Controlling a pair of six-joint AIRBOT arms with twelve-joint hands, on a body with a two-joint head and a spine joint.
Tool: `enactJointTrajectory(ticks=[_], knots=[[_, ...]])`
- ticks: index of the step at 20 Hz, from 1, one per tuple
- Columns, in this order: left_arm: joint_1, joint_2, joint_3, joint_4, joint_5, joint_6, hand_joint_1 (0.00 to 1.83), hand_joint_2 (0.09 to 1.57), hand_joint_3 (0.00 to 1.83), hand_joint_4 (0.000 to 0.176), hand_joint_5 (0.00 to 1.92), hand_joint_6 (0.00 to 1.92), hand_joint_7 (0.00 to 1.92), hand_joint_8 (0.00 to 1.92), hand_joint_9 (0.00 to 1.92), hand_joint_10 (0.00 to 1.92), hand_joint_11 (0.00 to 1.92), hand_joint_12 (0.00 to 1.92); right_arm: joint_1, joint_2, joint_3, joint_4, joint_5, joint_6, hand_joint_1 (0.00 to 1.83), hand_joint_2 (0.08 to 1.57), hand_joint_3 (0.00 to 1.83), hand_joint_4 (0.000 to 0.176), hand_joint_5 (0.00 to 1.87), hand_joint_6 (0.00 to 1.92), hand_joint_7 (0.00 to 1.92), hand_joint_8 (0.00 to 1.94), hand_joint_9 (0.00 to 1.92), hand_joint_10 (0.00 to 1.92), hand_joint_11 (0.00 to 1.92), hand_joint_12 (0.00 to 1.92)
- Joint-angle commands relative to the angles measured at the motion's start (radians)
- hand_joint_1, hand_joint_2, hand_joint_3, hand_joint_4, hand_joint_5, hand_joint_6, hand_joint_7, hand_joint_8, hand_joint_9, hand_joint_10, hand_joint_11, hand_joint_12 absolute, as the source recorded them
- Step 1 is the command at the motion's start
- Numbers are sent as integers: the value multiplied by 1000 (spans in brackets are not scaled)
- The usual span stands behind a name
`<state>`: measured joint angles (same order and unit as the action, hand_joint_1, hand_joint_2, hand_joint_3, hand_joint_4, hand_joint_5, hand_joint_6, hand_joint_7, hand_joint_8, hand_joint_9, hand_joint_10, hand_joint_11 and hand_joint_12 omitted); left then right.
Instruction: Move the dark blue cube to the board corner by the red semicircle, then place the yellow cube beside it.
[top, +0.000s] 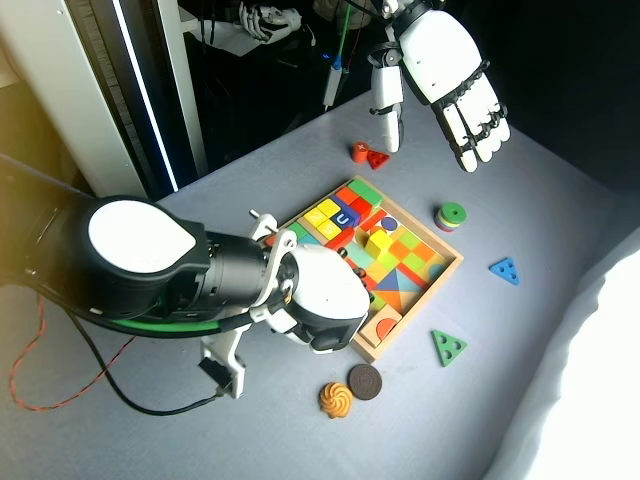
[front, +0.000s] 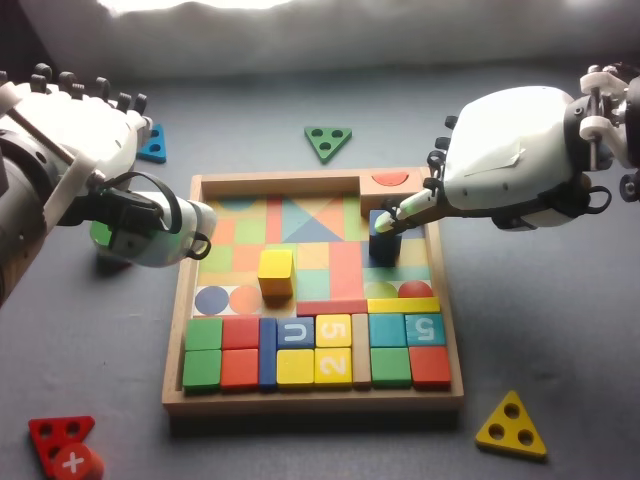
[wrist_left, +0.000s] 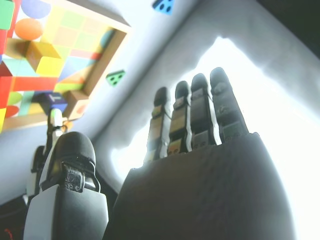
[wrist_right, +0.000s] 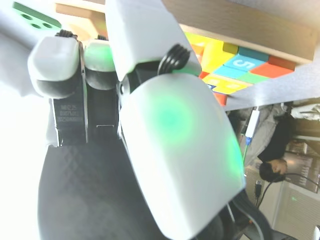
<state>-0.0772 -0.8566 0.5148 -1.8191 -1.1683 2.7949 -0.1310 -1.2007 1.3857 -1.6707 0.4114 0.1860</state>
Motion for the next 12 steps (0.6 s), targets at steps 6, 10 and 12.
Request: enactJointTrajectory(ticks=[6, 10, 12], knots=[[-13, 8, -2, 87, -23, 0, 62, 1254, 1, 0, 114, 1, 70, 1, 43, 4, 0, 0, -1, 25, 34, 12, -8, -20, 1748, 1143, 0, 0, 404, 8, 1062, 1941, 1186, 1921, 1264, 1921], [-13, 8, -2, 87, -23, 0, 56, 1261, 3, 0, 119, 3, 76, 2, 47, 3, 5, 2, -5, 32, 38, 11, -2, -52, 1778, 1149, 0, 0, 409, 5, 1040, 1941, 1115, 1921, 1242, 1921], [-13, 8, -2, 86, -23, 0, 42, 1257, 1, 0, 118, 1, 73, 1, 50, 3, 5, 3, -5, 32, 45, 11, -2, -52, 1753, 1145, 0, 0, 392, 4, 1057, 1941, 1207, 1921, 1306, 1921]])
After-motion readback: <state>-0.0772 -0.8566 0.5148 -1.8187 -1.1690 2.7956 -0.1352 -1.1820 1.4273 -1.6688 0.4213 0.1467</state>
